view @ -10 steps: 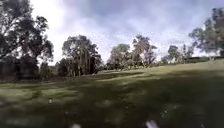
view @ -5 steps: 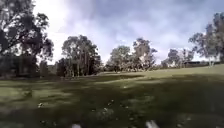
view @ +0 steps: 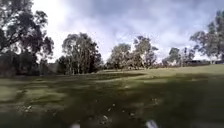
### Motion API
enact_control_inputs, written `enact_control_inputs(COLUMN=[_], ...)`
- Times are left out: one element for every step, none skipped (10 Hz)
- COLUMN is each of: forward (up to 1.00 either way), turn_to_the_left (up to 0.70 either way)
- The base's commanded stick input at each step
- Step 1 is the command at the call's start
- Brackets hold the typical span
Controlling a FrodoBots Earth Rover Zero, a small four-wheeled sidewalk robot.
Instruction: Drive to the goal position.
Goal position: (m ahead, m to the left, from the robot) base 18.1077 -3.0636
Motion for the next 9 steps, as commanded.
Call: enact_control_inputs(forward=[0.70,0.70,0.70,0.70,0.70,0.70,0.70,0.70,0.70], turn_to_the_left=[0.00,0.00,0.00,0.00,0.00,0.00,0.00,0.00,0.00])
